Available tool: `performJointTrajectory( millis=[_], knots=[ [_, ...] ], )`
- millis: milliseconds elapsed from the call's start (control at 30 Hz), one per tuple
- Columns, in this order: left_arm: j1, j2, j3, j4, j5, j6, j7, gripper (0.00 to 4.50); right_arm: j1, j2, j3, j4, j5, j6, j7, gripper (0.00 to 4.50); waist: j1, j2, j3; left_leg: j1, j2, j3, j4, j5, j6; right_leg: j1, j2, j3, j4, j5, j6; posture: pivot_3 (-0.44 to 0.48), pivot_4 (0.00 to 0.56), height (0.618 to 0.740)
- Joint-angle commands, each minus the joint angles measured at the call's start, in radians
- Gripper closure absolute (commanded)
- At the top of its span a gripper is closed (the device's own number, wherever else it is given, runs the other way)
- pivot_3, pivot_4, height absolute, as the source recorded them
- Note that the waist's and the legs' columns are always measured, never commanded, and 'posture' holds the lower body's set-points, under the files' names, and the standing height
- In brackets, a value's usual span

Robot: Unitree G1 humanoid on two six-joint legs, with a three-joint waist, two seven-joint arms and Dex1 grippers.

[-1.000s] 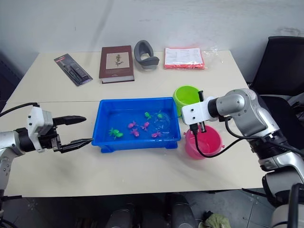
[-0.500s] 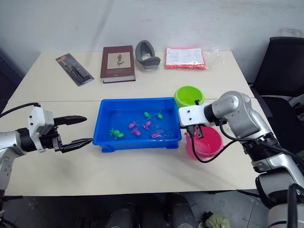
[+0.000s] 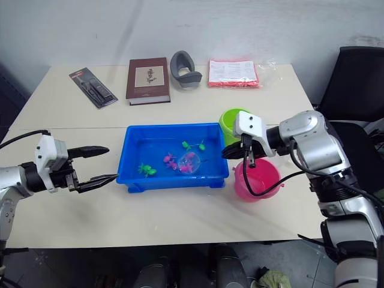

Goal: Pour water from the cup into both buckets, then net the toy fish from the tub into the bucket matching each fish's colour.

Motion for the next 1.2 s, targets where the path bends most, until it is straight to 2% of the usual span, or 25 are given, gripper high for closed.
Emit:
performJointTrajectory(
  millis=[33, 167, 267, 467, 533, 633, 800, 933, 1067, 1200],
  knots=[
    [-0.027, -0.007, 0.007, -0.013, -0.031, -0.008, -0.004, 0.06, 0.023, -0.016, -0.081, -0.036, 0.058, 0.021, -0.017, 4.50, 0.000, 0.000, 0.000, 0.000, 0.000, 0.000, 0.000, 0.000, 0.000, 0.000, 0.000, 0.000, 0.000, 0.000, 0.000, 0.000, 0.150, 0.740],
    [-0.065, -0.018, -0.008, -0.023, -0.053, 0.012, -0.008, 0.06, 0.100, -0.048, -0.210, -0.103, 0.166, 0.018, -0.008, 4.50, 0.004, 0.000, 0.000, 0.000, 0.000, 0.000, 0.000, 0.000, 0.000, 0.000, 0.000, 0.000, 0.000, 0.000, 0.000, 0.000, 0.150, 0.740],
    [-0.094, -0.020, -0.020, -0.030, -0.069, 0.031, -0.010, 0.06, 0.168, -0.060, -0.327, -0.172, 0.239, 0.045, -0.059, 4.50, 0.009, 0.000, 0.000, 0.000, -0.001, 0.000, 0.000, 0.000, 0.000, 0.000, 0.000, 0.000, 0.000, 0.000, 0.001, 0.000, 0.150, 0.740],
    [-0.153, -0.037, -0.076, -0.022, -0.076, 0.042, -0.031, 0.06, 0.398, -0.128, -0.543, -0.345, 0.311, 0.085, -0.146, 4.50, 0.026, 0.000, 0.000, 0.000, 0.000, 0.000, 0.000, 0.000, 0.000, 0.001, 0.001, 0.000, 0.000, 0.000, 0.001, 0.000, 0.150, 0.740],
    [-0.163, -0.039, -0.087, -0.019, -0.074, 0.044, -0.035, 0.06, 0.446, -0.141, -0.575, -0.376, 0.324, 0.081, -0.167, 4.50, 0.026, 0.000, 0.000, 0.001, -0.001, 0.000, 0.000, 0.000, 0.000, 0.001, 0.000, 0.000, 0.000, 0.000, 0.001, 0.000, 0.150, 0.740],
    [-0.214, -0.058, -0.122, 0.008, -0.081, 0.053, -0.056, 0.06, 0.672, -0.133, -0.788, -0.482, 0.350, 0.118, -0.205, 4.50, 0.035, 0.000, 0.000, 0.001, -0.001, 0.000, 0.000, 0.000, 0.000, 0.002, 0.001, 0.001, -0.002, 0.001, 0.001, 0.000, 0.150, 0.740],
    [-0.252, -0.092, -0.175, 0.029, -0.076, 0.060, -0.084, 0.06, 0.927, -0.079, -0.991, -0.590, 0.410, 0.134, -0.229, 4.50, 0.047, 0.000, 0.000, 0.002, -0.002, 0.001, 0.000, 0.001, 0.000, 0.004, 0.003, 0.003, -0.004, 0.001, 0.002, 0.000, 0.150, 0.740],
    [-0.283, -0.123, -0.212, 0.041, -0.071, 0.063, -0.097, 0.06, 1.062, -0.016, -1.047, -0.599, 0.375, 0.036, -0.247, 4.50, 0.048, -0.001, -0.001, 0.004, -0.001, 0.000, 0.000, 0.001, 0.000, 0.006, 0.005, 0.004, -0.004, 0.001, 0.002, 0.000, 0.150, 0.740],
    [-0.297, -0.150, -0.231, 0.038, -0.072, 0.066, -0.099, 0.06, 1.125, 0.032, -1.028, -0.557, 0.289, -0.136, -0.271, 4.50, 0.045, -0.001, -0.001, 0.015, 0.000, 0.002, -0.001, -0.001, 0.000, 0.015, 0.011, 0.006, -0.006, 0.001, 0.002, 0.000, 0.150, 0.740],
    [-0.291, -0.162, -0.247, 0.025, -0.070, 0.073, -0.101, 0.06, 1.168, 0.090, -0.986, -0.474, 0.136, -0.479, -0.281, 4.50, 0.041, -0.001, -0.001, 0.017, 0.002, 0.002, -0.002, -0.004, -0.002, 0.021, 0.011, 0.008, -0.008, 0.000, 0.002, 0.000, 0.150, 0.740]
  ],
)
